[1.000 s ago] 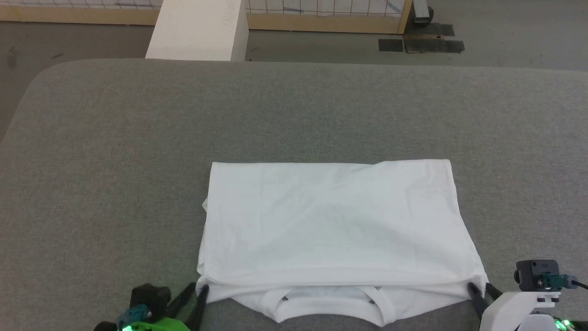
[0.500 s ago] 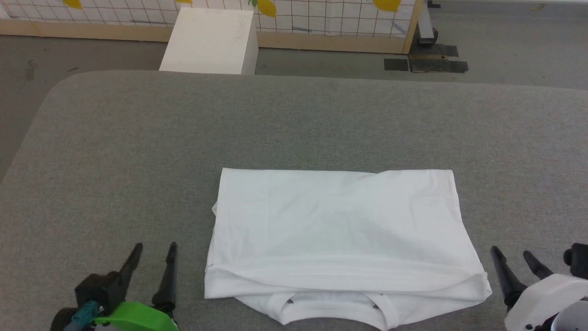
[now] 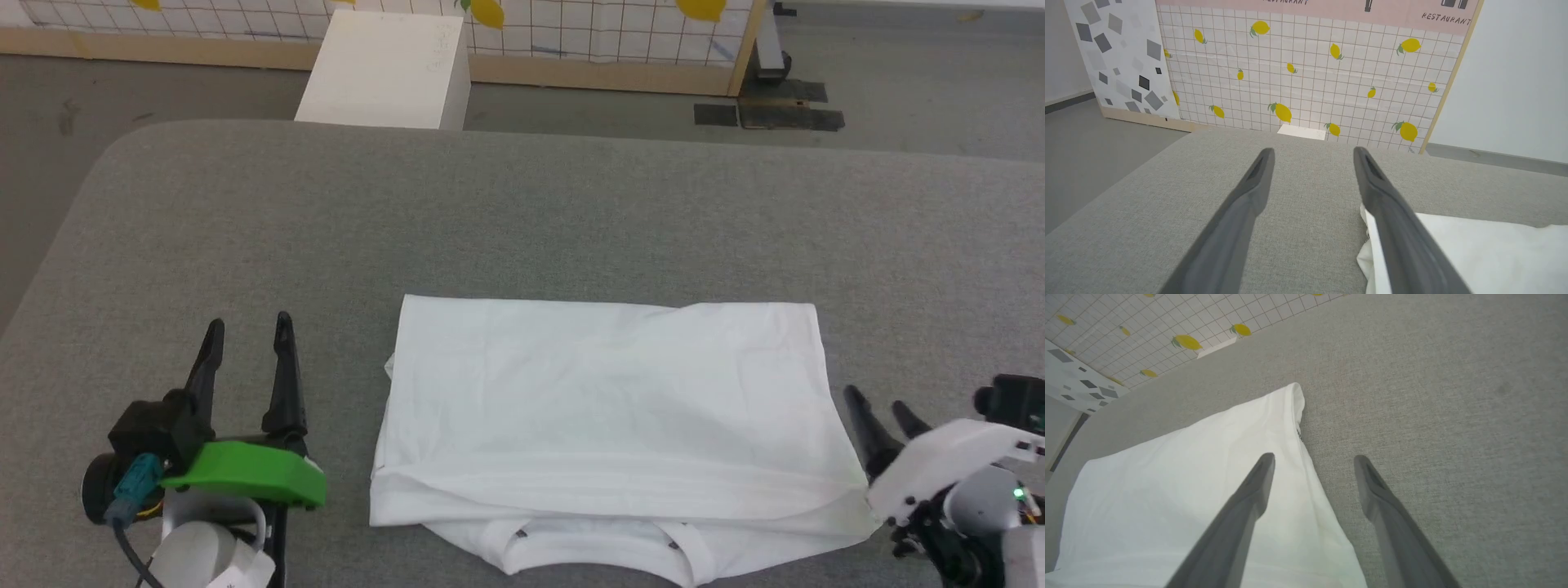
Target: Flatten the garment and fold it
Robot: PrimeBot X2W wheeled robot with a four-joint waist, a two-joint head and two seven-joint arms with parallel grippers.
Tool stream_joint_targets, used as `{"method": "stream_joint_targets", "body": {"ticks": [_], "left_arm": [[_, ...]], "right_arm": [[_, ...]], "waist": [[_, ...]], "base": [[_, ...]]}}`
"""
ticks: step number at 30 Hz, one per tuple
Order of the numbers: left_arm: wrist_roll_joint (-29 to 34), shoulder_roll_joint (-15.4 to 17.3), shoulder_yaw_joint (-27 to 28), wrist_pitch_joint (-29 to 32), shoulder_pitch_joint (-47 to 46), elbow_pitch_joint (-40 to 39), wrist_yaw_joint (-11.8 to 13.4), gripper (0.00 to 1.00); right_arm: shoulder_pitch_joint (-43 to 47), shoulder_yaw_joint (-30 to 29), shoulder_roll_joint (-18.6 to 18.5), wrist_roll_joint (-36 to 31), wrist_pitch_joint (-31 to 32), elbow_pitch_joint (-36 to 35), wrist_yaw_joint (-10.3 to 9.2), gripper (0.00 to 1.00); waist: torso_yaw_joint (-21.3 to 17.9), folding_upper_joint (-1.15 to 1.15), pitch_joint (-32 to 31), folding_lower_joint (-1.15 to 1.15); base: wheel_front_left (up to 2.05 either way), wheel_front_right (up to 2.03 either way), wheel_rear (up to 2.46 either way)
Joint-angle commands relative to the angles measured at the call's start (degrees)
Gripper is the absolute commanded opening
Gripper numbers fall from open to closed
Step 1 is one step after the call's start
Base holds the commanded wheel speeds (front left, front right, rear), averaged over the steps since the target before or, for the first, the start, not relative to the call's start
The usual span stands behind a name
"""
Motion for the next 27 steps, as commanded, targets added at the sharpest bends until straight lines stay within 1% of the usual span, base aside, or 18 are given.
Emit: {"method": "stream_joint_targets", "body": {"ticks": [1, 7, 11, 16, 17, 18, 19, 20, 25, 27], "left_arm": [[1.1, -1.0, 0.8, -0.4, -1.3, 0.6, -0.8, 1.0], [4.3, -4.0, 3.5, -0.4, -1.8, 2.3, -3.0, 1.0], [5.7, -5.3, 4.9, -0.4, -1.5, 3.5, -4.4, 1.0], [6.9, -6.7, 6.3, -0.4, -1.1, 4.4, -5.9, 1.0], [7.2, -6.8, 6.5, -0.4, -1.1, 4.6, -6.2, 1.0], [7.4, -7.1, 6.7, -0.4, -1.1, 4.7, -6.4, 1.0], [7.6, -7.2, 6.9, -0.4, -1.0, 4.8, -6.6, 1.0], [7.8, -7.4, 7.1, -0.4, -1.0, 5.0, -6.8, 1.0], [8.7, -8.2, 8.1, -0.4, -1.0, 5.9, -7.5, 1.0], [9.0, -8.4, 8.4, -0.4, -0.9, 6.0, -7.7, 1.0]], "right_arm": [[-1.9, 0.7, 0.1, 0.7, 0.7, 2.7, -0.08, 1.0], [-6.4, 2.9, 0.1, -0.4, 4.6, 13.1, -0.08, 1.0], [-8.0, 3.8, 0.1, -1.8, 7.6, 17.0, -0.08, 1.0], [-8.6, 4.9, 0.1, -2.6, 12.2, 20.1, -0.08, 1.0], [-8.7, 5.2, 0.1, -2.2, 12.9, 20.3, -0.08, 0.64], [-8.8, 5.6, 0.1, -1.6, 13.1, 20.2, -0.08, 0.38], [-8.9, 5.6, 0.1, -1.1, 12.8, 20.1, -0.08, 0.14], [-8.9, 5.9, 0.1, -0.8, 12.5, 19.9, -0.08, 0.0], [-8.8, 6.2, 0.1, 0.6, 10.2, 18.4, -0.08, 0.0], [-8.5, 5.5, 0.1, -0.3, 9.0, 17.4, -0.08, 0.0]], "waist": [[-0.1, 0.0, 0.2, 0.0], [-0.1, 0.0, 0.6, 0.0], [0.0, 0.0, 0.8, 0.0], [0.2, 0.0, 0.8, 0.0], [0.2, 0.0, 0.8, 0.0], [0.2, 0.0, 0.8, 0.0], [0.2, 0.0, 0.8, 0.0], [0.2, 0.0, 0.8, 0.0], [-0.1, 0.0, 0.8, 0.0], [-0.2, 0.0, 0.7, 0.0]], "base": [[0.0, 0.0, 0.0], [0.0, 0.0, 0.0], [0.0, 0.0, 0.0], [0.0, 0.0, 0.0], [0.0, 0.0, 0.0], [0.0, 0.0, 0.0], [0.0, 0.0, 0.0], [0.0, 0.0, 0.0], [0.0, 0.0, 0.0], [0.0, 0.0, 0.0]]}}
